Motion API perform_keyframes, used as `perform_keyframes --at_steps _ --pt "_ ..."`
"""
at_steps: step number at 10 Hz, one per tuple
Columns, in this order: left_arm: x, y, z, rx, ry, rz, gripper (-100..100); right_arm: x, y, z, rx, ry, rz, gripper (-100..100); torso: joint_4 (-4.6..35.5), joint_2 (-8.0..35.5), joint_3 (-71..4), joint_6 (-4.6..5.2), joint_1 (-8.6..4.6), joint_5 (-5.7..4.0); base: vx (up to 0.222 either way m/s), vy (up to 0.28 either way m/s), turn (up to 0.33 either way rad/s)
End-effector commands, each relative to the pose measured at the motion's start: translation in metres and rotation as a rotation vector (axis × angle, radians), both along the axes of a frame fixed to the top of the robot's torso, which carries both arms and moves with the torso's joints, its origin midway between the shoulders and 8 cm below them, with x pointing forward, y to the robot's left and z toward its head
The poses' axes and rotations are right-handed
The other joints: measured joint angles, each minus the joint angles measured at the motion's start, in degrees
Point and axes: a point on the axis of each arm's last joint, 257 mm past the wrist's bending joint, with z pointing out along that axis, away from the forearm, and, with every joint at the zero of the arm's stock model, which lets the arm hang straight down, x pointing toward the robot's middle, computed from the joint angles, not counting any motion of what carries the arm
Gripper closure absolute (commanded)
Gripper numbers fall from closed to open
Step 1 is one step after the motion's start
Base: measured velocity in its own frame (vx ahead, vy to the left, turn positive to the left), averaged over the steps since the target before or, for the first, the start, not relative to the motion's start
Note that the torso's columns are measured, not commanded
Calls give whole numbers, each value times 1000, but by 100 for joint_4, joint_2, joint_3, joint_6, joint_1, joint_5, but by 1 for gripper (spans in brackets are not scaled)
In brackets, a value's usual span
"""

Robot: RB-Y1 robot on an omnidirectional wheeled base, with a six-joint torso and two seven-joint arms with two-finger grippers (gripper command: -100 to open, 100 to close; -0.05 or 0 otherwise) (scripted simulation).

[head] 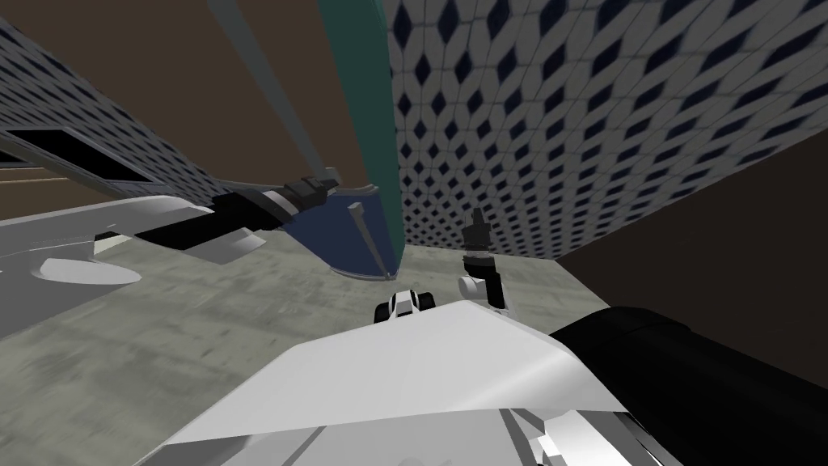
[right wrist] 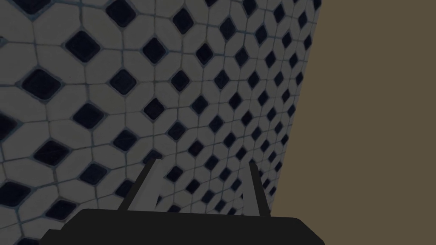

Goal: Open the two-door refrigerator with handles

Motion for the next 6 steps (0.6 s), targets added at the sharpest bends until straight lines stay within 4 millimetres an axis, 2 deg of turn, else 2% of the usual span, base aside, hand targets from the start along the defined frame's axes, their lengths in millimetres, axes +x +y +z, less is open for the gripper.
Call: perform_keyframes --at_steps 1,3,4,6 --pt "-15 -23 5 -1 -9 -63 100 0 0 0 0 0 0 0 1 -23 -18 -7 -14 -6 -123 252 -5" --pt "-37 -51 6 -1 -10 -146 100 0 0 0 0 0 0 0 7 -48 -44 -15 -30 -18 -158 275 37" --pt "-37 -51 6 -1 -10 -146 100 0 0 0 0 0 0 0 10 -31 -31 -12 -19 -14 -105 213 1" --pt "-62 -78 7 -1 -10 -230 100 0 0 0 0 0 0 0 7 -45 -42 -5 -34 -20 -103 260 29"
